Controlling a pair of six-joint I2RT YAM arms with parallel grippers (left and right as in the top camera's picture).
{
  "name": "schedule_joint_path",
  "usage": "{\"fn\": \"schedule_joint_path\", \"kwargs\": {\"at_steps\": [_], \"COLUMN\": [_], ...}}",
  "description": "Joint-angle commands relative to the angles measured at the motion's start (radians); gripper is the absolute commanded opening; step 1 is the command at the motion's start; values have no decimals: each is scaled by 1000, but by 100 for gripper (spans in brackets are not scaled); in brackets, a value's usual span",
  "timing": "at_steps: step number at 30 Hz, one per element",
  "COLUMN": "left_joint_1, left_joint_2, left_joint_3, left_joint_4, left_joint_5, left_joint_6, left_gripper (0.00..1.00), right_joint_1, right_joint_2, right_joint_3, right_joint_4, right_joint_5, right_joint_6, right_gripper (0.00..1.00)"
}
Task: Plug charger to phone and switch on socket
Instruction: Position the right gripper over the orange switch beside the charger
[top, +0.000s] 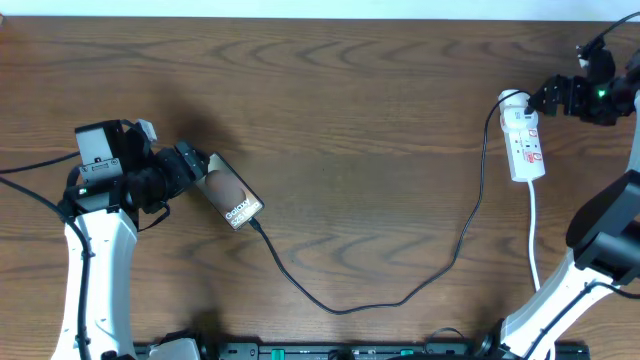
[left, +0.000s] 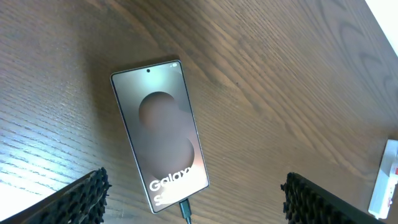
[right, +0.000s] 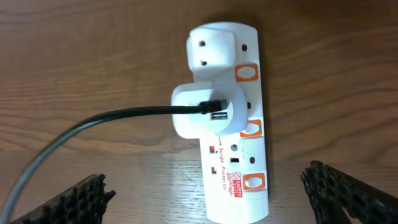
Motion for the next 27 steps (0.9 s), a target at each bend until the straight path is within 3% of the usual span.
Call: {"fn": "schedule_joint_path", "kwargs": {"at_steps": [1, 12, 27], "left_joint_1": [0, 0, 0], "left_joint_2": [-6, -6, -6], "left_joint_3": [-1, -1, -1], "left_joint_4": [0, 0, 0], "left_joint_5": [-6, -6, -6], "left_joint_6": [24, 24, 24], "left_gripper": [88, 88, 88], "right_joint_1": [-11, -8, -8], "right_joint_2": [59, 161, 193], "right_joint_3": [18, 18, 13], "right_joint_4": [3, 10, 6], "right_joint_5": [11, -111, -138], "right_joint_6": [-20, -62, -48], "right_gripper": [99, 99, 99]}}
